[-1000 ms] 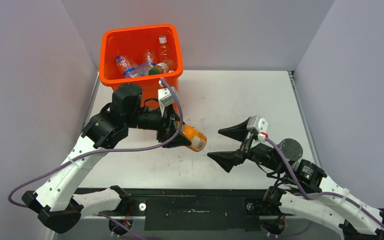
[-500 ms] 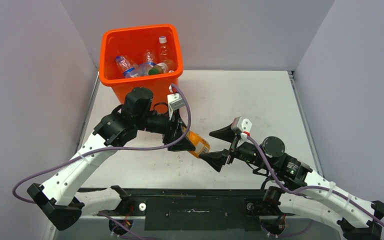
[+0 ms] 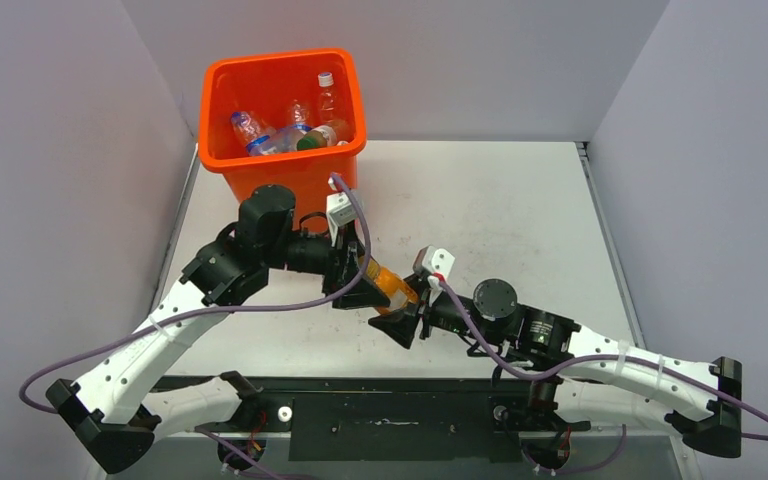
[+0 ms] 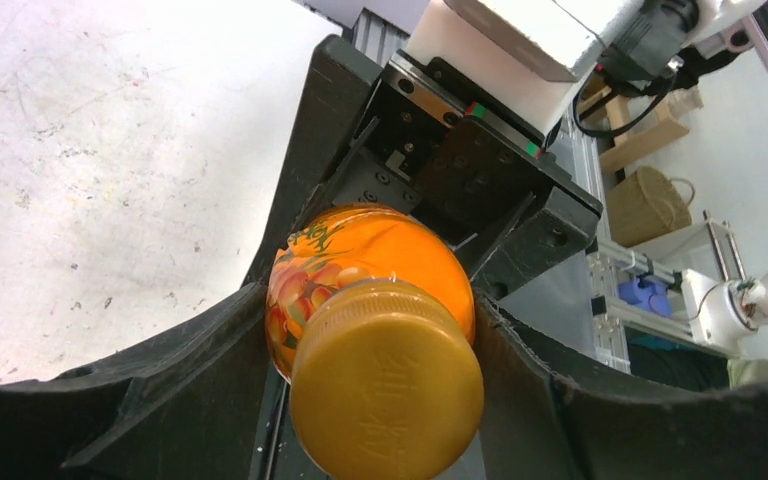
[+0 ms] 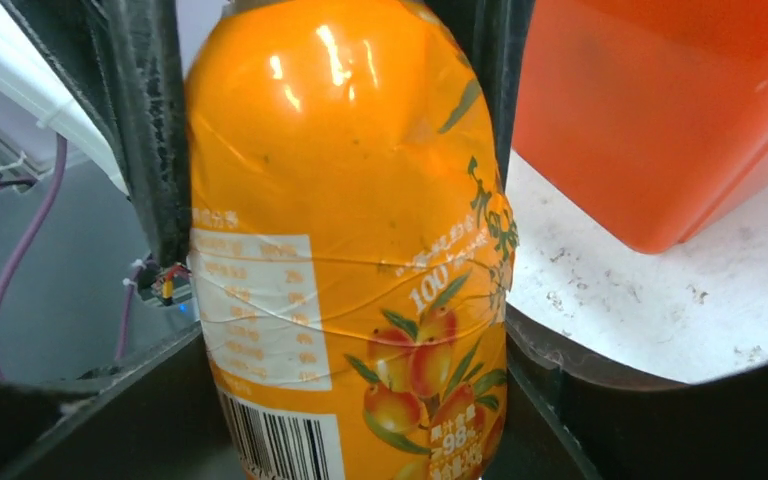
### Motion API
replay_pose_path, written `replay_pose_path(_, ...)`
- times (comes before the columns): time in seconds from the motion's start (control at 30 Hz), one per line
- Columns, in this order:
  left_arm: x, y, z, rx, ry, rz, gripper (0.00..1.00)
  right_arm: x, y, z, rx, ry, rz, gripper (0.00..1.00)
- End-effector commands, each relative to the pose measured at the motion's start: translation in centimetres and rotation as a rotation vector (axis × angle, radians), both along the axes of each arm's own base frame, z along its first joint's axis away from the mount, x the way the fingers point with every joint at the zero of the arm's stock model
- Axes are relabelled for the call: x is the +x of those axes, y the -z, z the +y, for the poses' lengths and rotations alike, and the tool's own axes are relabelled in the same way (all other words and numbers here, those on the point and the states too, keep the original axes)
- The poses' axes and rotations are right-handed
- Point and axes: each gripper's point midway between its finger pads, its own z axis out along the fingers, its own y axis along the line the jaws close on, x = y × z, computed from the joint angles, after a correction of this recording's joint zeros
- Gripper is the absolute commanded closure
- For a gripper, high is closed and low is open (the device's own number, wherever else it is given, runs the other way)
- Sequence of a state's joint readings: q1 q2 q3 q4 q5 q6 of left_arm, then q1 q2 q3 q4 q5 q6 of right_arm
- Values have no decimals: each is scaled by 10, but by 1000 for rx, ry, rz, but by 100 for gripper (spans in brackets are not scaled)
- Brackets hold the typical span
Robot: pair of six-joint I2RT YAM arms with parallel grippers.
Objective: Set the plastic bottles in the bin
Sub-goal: Place the plastic bottle in the trash bin.
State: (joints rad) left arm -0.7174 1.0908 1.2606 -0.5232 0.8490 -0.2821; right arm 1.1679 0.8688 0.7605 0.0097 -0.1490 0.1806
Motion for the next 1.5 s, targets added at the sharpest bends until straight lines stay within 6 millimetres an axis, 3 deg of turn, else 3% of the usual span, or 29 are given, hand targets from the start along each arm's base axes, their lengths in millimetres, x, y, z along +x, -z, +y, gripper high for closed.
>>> replay_pose_path(0.0,2,-32,0,-140,-34,-126,69,3,-30,-2,114,50,-51,53)
replay_pose_path(0.07,3,-39,3,-195,-70,-155,62,2,-37,-7,152,55,-65,61)
replay_pose_path(0.17,5,-46,9,-261,-130,-192,43,1,-47,-12,208,60,-80,68)
replay_pose_path(0.2,6,-49,11,-284,-152,-201,35,1,-49,-13,220,60,-84,70)
replay_pose_path(0.27,8,-57,16,-354,-207,-224,8,1,-53,-14,244,65,-87,73)
replay_pose_path(0.3,7,-70,21,-426,-232,-260,2,1,-54,-15,256,65,-89,74)
replay_pose_path(0.4,5,-83,34,-580,-296,-284,4,0,-59,-16,299,66,-90,77)
replay_pose_path(0.57,10,-88,47,-727,-379,-255,4,-2,-63,-14,349,56,-82,79)
replay_pose_path(0.73,5,-104,52,-892,-350,-192,4,-5,-67,-13,407,39,-78,80)
replay_pose_path(0.9,7,-111,38,-901,-320,-173,4,-8,-69,-8,421,15,-71,80)
replay_pose_path(1.2,10,-107,14,-824,-344,-207,0,-9,-63,-1,414,0,-52,79)
replay_pose_path(1.47,7,-98,-4,-740,-314,-220,37,-8,-60,-2,412,10,-47,80)
